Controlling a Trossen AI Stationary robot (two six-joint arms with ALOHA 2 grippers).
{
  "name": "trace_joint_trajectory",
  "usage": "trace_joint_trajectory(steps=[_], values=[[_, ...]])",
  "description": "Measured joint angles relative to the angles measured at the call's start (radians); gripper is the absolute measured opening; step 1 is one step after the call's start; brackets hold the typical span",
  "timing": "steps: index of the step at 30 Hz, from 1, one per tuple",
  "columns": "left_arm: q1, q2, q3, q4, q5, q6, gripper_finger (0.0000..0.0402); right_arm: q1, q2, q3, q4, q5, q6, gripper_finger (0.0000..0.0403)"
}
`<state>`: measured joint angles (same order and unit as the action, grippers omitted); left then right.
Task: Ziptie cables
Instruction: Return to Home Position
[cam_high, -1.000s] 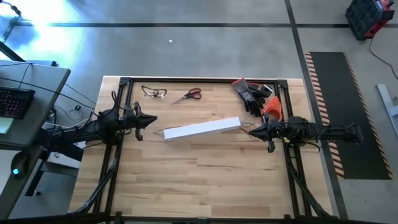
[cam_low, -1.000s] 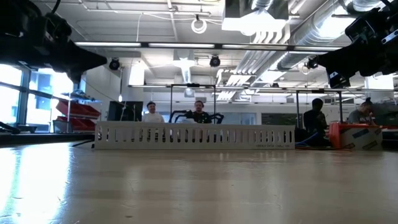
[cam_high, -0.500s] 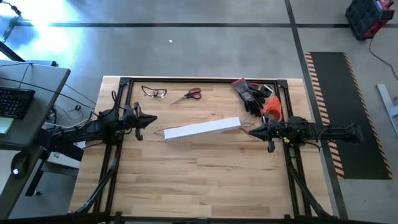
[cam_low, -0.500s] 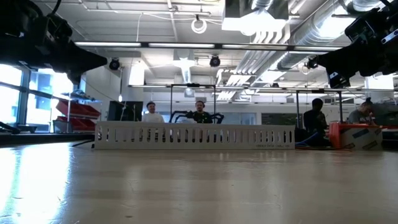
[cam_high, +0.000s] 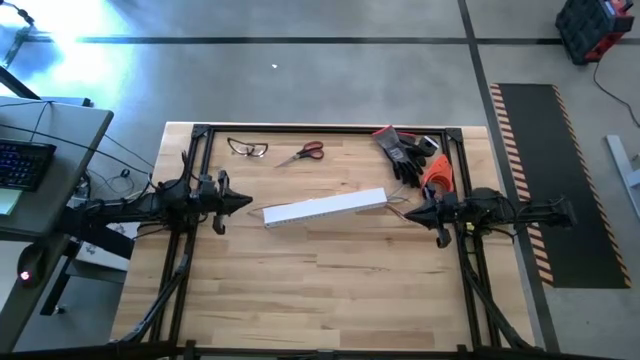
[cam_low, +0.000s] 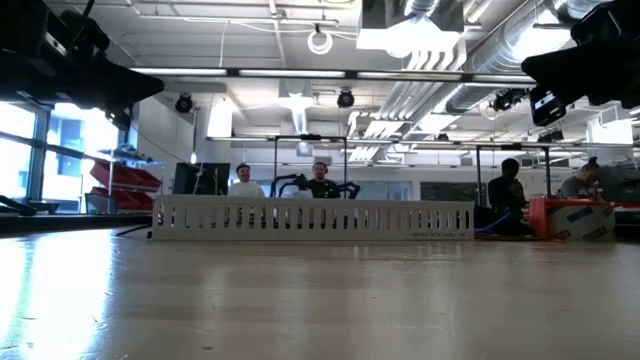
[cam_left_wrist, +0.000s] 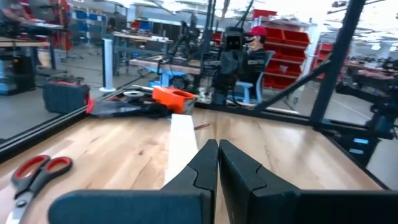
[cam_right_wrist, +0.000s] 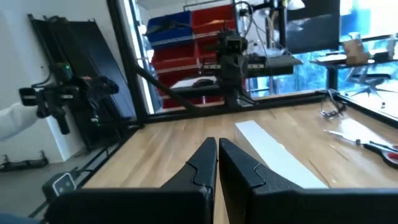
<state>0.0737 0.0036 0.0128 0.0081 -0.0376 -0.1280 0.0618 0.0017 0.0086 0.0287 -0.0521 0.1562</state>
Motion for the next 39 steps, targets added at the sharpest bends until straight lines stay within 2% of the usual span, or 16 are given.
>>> trace_joint_trajectory(steps=[39], values=[[-0.025, 0.000, 0.000, 0.003, 0.000, 0.000, 0.0000, -0.029, 0.004, 0.000, -0.004, -0.019, 0.000, 0.0000]])
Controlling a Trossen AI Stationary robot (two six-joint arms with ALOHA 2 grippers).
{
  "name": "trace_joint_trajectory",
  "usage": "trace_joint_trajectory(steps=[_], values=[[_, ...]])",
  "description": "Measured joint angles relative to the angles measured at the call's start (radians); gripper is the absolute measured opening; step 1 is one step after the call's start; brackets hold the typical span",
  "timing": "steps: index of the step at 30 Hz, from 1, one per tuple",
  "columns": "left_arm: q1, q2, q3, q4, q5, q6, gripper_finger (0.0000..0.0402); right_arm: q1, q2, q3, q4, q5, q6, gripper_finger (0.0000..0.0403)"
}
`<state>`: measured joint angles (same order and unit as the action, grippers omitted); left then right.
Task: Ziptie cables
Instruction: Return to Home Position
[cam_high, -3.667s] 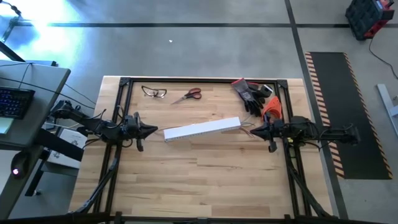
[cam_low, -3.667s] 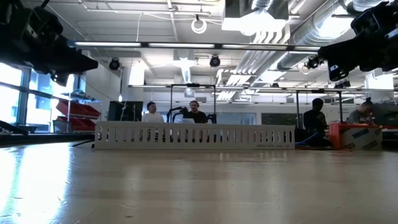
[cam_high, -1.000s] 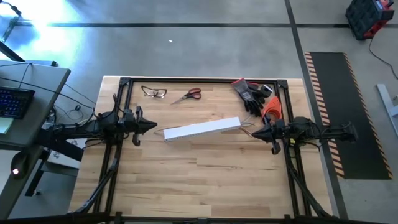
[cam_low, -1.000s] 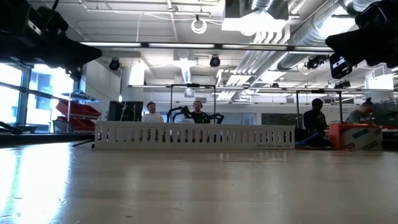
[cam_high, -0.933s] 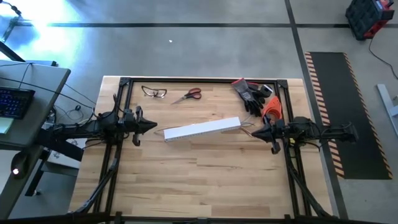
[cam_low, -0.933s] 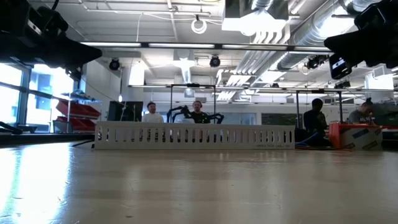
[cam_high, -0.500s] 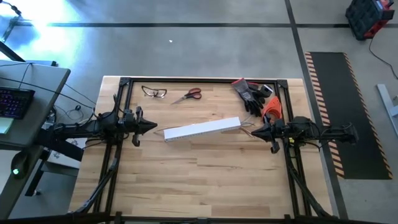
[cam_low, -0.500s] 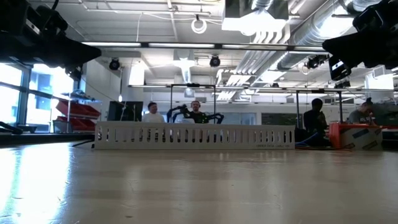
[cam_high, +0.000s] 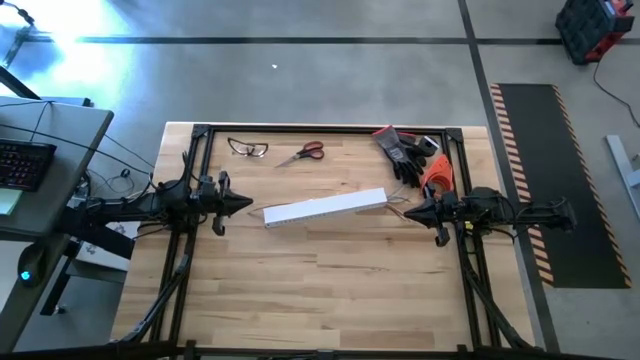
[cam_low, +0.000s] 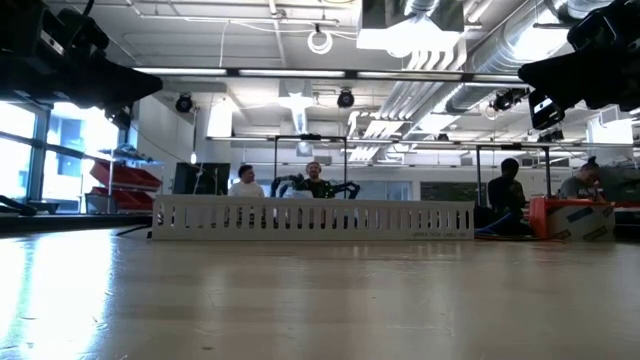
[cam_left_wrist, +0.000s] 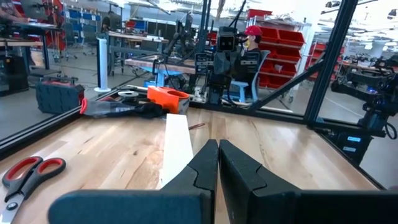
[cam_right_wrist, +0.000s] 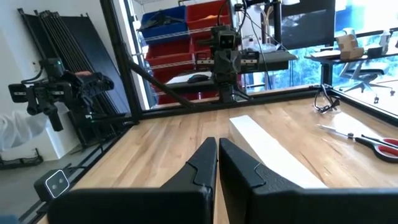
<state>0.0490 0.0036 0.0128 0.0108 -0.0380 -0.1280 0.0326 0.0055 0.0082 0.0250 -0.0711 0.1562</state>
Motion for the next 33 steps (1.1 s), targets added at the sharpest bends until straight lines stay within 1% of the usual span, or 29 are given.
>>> trace_joint_trajectory(steps=[8, 21, 33], values=[[0.016, 0.000, 0.000, 0.000, 0.000, 0.000, 0.0000, 0.000, 0.000, 0.000, 0.000, 0.000, 0.000, 0.0000], [-0.002, 0.000, 0.000, 0.000, -0.001, 0.000, 0.0000, 0.000, 0.000, 0.000, 0.000, 0.000, 0.000, 0.0000], [-0.103, 0.000, 0.000, 0.000, -0.003, 0.000, 0.0000, 0.000, 0.000, 0.000, 0.000, 0.000, 0.000, 0.0000]])
